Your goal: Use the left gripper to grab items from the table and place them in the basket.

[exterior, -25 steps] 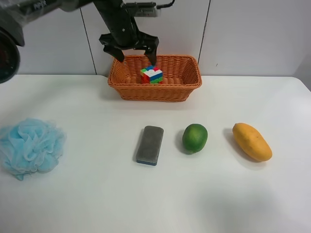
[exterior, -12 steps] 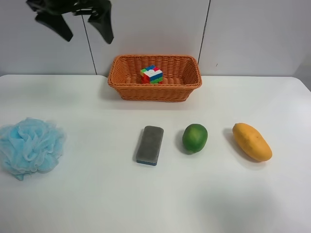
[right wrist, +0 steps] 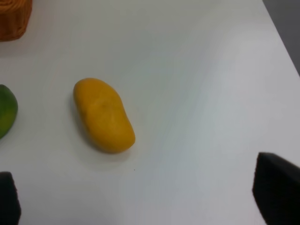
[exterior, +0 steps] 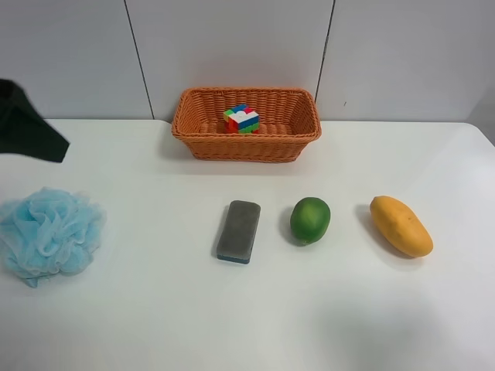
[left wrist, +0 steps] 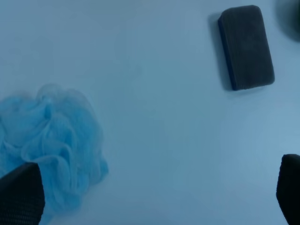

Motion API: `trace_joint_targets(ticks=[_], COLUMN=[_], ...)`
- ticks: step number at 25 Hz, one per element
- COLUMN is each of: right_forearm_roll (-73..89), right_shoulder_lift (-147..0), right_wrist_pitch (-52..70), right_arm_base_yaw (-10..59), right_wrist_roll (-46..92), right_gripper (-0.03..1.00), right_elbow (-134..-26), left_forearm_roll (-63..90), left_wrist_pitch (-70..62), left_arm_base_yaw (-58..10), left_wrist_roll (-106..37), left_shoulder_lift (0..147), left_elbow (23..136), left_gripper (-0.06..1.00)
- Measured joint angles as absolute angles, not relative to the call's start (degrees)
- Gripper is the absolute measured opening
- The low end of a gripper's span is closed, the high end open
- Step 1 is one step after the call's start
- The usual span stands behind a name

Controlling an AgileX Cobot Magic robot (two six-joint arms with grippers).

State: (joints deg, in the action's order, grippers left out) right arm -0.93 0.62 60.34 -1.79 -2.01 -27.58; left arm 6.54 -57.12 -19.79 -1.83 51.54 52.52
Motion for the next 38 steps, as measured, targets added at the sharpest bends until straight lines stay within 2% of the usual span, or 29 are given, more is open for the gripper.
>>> trace_joint_targets(ticks=[7,18,22,29,38], right_forearm_roll=[-0.9,-0.9,-0.9,-0.9,-0.9], right_shoulder_lift=[0.6,0.6,0.6,0.6,0.6], right_wrist_pitch=[60.3,60.3,60.3,60.3,60.3], right_arm_base_yaw=[-1.8,-1.8,-1.8,-1.8,-1.8], right_wrist_roll=[-2.0,-2.0,-2.0,-2.0,-2.0], right_gripper=[0.99,0.99,0.99,0.99,0.99], right_elbow=[-27.6,-27.6,-27.6,-27.6,-27.6], left_forearm_roll=[4.9,5.4,6.7,7.1,7.1], left_wrist_pitch=[-58.1,-62.0,-61.6,-61.3,-61.3], left_arm_base_yaw=[-18.6,-1.6,1.7,2.8,2.8], left_wrist_roll=[-1.9,-8.2,-10.2,-10.8,-11.0], left_shoulder_lift=[32.2,14.2,9.1,0.7,-0.3], left_elbow=[41.7,32.4,29.7,29.7,29.7], left_gripper=[0.99,0.99,0.99,0.99,0.99])
